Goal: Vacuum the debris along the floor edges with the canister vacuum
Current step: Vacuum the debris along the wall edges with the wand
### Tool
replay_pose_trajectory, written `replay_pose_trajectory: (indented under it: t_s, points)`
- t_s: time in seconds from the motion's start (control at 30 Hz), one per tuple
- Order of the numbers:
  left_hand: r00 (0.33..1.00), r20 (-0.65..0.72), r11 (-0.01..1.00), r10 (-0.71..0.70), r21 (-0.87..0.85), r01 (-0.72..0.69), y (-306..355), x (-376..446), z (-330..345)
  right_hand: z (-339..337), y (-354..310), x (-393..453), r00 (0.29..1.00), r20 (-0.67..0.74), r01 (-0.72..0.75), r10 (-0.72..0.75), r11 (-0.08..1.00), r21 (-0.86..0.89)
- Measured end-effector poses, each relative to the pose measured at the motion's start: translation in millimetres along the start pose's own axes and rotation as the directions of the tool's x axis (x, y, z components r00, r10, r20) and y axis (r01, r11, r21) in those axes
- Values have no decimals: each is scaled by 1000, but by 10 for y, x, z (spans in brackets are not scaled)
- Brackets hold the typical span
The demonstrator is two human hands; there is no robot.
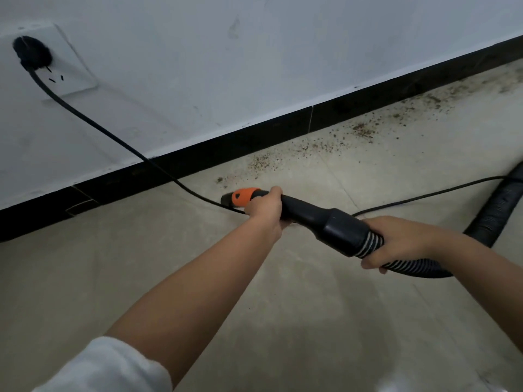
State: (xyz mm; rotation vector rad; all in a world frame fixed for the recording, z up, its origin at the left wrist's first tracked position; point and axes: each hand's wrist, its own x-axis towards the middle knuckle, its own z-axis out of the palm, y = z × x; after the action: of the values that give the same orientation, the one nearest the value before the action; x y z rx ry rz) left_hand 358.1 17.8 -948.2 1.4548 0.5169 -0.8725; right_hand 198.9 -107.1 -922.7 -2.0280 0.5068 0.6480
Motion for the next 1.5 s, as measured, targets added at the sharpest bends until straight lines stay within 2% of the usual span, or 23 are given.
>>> replay_pose_trajectory:
  t_s: [0.2, 0.3, 0.43, 0.73, 0.97, 1.13, 1.5]
  points:
    - [999, 32, 1000, 8, -19, -7, -27, 3, -126, 37, -84, 92, 1000, -30, -8, 5, 994, -112]
    - [1000, 4, 1000, -4, -11, 4, -81, -29, -128, 2, -80, 44, 1000, 21, -11, 13, 992, -123]
    - [998, 66, 999, 0, -49, 3, -115, -63, -172, 23, -140, -4, 1000, 25, 22, -18, 986, -168]
    - [997, -67, 999, 40, 4, -40, 153, 146, -484, 253, -533, 290, 995, -10, 97, -103, 960, -263]
    - [992, -116, 987, 46, 156, -28, 215, 219, -637, 655, -636, 360, 987, -115, 55, -114, 904, -424]
    - [993, -87, 973, 84, 221, -63, 225, 295, -665, 864, -609, 460, 978, -184, 17, -95, 922, -387]
    - [991, -82, 963, 106, 255, -82, 435, 449, -601, 716, -765, 589, 981, -184, -7, -57, 945, -328]
